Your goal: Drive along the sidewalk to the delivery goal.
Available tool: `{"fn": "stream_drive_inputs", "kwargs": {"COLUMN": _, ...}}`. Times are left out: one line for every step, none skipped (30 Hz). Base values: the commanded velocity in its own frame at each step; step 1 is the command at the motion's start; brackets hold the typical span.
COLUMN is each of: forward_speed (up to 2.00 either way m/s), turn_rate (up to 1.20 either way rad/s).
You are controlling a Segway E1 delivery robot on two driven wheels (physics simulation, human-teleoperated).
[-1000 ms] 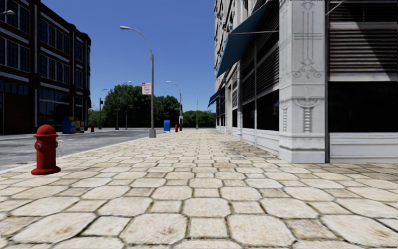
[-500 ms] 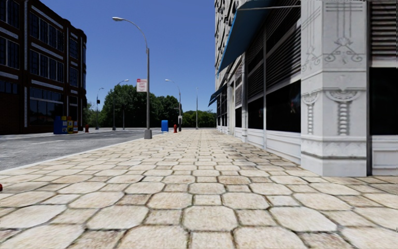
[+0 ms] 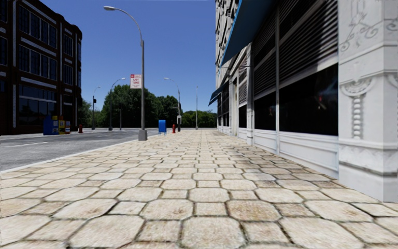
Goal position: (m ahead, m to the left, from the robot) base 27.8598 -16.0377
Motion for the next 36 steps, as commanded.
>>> {"fn": "stream_drive_inputs", "kwargs": {"forward_speed": 2.0, "turn_rate": -0.05}}
{"fn": "stream_drive_inputs", "kwargs": {"forward_speed": 2.0, "turn_rate": -0.05}}
{"fn": "stream_drive_inputs", "kwargs": {"forward_speed": 2.0, "turn_rate": -0.05}}
{"fn": "stream_drive_inputs", "kwargs": {"forward_speed": 2.0, "turn_rate": -0.06}}
{"fn": "stream_drive_inputs", "kwargs": {"forward_speed": 2.0, "turn_rate": -0.07}}
{"fn": "stream_drive_inputs", "kwargs": {"forward_speed": 2.0, "turn_rate": -0.07}}
{"fn": "stream_drive_inputs", "kwargs": {"forward_speed": 2.0, "turn_rate": -0.07}}
{"fn": "stream_drive_inputs", "kwargs": {"forward_speed": 2.0, "turn_rate": -0.07}}
{"fn": "stream_drive_inputs", "kwargs": {"forward_speed": 2.0, "turn_rate": -0.07}}
{"fn": "stream_drive_inputs", "kwargs": {"forward_speed": 2.0, "turn_rate": -0.07}}
{"fn": "stream_drive_inputs", "kwargs": {"forward_speed": 2.0, "turn_rate": -0.08}}
{"fn": "stream_drive_inputs", "kwargs": {"forward_speed": 2.0, "turn_rate": -0.09}}
{"fn": "stream_drive_inputs", "kwargs": {"forward_speed": 2.0, "turn_rate": -0.1}}
{"fn": "stream_drive_inputs", "kwargs": {"forward_speed": 2.0, "turn_rate": -0.1}}
{"fn": "stream_drive_inputs", "kwargs": {"forward_speed": 2.0, "turn_rate": -0.11}}
{"fn": "stream_drive_inputs", "kwargs": {"forward_speed": 2.0, "turn_rate": -0.11}}
{"fn": "stream_drive_inputs", "kwargs": {"forward_speed": 2.0, "turn_rate": -0.11}}
{"fn": "stream_drive_inputs", "kwargs": {"forward_speed": 2.0, "turn_rate": -0.11}}
{"fn": "stream_drive_inputs", "kwargs": {"forward_speed": 2.0, "turn_rate": -0.11}}
{"fn": "stream_drive_inputs", "kwargs": {"forward_speed": 2.0, "turn_rate": -0.11}}
{"fn": "stream_drive_inputs", "kwargs": {"forward_speed": 2.0, "turn_rate": -0.11}}
{"fn": "stream_drive_inputs", "kwargs": {"forward_speed": 2.0, "turn_rate": -0.11}}
{"fn": "stream_drive_inputs", "kwargs": {"forward_speed": 2.0, "turn_rate": -0.11}}
{"fn": "stream_drive_inputs", "kwargs": {"forward_speed": 2.0, "turn_rate": -0.12}}
{"fn": "stream_drive_inputs", "kwargs": {"forward_speed": 2.0, "turn_rate": -0.12}}
{"fn": "stream_drive_inputs", "kwargs": {"forward_speed": 2.0, "turn_rate": -0.15}}
{"fn": "stream_drive_inputs", "kwargs": {"forward_speed": 2.0, "turn_rate": -0.19}}
{"fn": "stream_drive_inputs", "kwargs": {"forward_speed": 2.0, "turn_rate": -0.23}}
{"fn": "stream_drive_inputs", "kwargs": {"forward_speed": 2.0, "turn_rate": -0.23}}
{"fn": "stream_drive_inputs", "kwargs": {"forward_speed": 2.0, "turn_rate": -0.24}}
{"fn": "stream_drive_inputs", "kwargs": {"forward_speed": 2.0, "turn_rate": -0.24}}
{"fn": "stream_drive_inputs", "kwargs": {"forward_speed": 2.0, "turn_rate": -0.24}}
{"fn": "stream_drive_inputs", "kwargs": {"forward_speed": 2.0, "turn_rate": -0.24}}
{"fn": "stream_drive_inputs", "kwargs": {"forward_speed": 2.0, "turn_rate": -0.24}}
{"fn": "stream_drive_inputs", "kwargs": {"forward_speed": 2.0, "turn_rate": -0.24}}
{"fn": "stream_drive_inputs", "kwargs": {"forward_speed": 2.0, "turn_rate": -0.24}}
